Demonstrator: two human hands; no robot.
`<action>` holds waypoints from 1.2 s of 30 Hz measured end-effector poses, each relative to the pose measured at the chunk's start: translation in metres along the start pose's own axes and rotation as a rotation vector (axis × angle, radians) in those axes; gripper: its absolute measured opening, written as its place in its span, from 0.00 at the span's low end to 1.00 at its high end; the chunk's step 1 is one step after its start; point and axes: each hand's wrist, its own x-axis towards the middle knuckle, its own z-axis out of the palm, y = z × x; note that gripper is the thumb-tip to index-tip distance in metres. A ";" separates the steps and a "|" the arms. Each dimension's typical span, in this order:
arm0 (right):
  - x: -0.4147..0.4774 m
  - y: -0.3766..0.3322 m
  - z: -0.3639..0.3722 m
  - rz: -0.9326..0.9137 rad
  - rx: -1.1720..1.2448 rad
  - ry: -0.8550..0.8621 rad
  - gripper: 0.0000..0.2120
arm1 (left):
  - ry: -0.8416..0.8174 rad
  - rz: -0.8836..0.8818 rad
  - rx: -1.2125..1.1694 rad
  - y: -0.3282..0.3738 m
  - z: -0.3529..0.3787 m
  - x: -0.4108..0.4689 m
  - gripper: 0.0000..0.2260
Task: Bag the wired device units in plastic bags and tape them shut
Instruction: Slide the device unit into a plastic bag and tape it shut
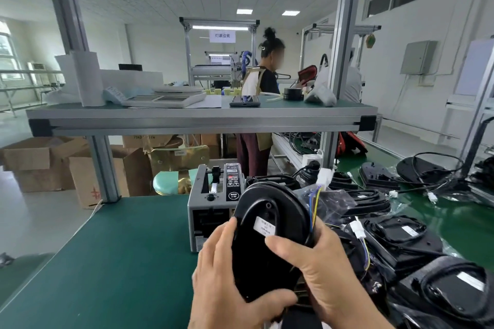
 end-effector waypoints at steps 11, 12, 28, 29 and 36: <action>-0.002 -0.018 -0.011 -0.055 -0.247 -0.503 0.33 | -0.482 -0.325 -0.561 0.015 -0.066 0.069 0.44; -0.002 -0.018 -0.010 -0.050 -0.250 -0.538 0.33 | -0.592 -0.381 -0.614 0.015 -0.067 0.074 0.44; 0.004 0.006 -0.004 -0.072 -0.473 -0.238 0.30 | 0.176 0.257 -0.083 0.049 -0.049 0.033 0.16; 0.003 0.006 -0.001 -0.091 -0.502 -0.232 0.28 | 0.129 0.285 0.030 0.050 -0.039 0.030 0.16; 0.007 0.008 -0.003 -0.025 -0.588 -0.160 0.21 | 0.091 0.595 -0.110 0.041 -0.016 0.016 0.06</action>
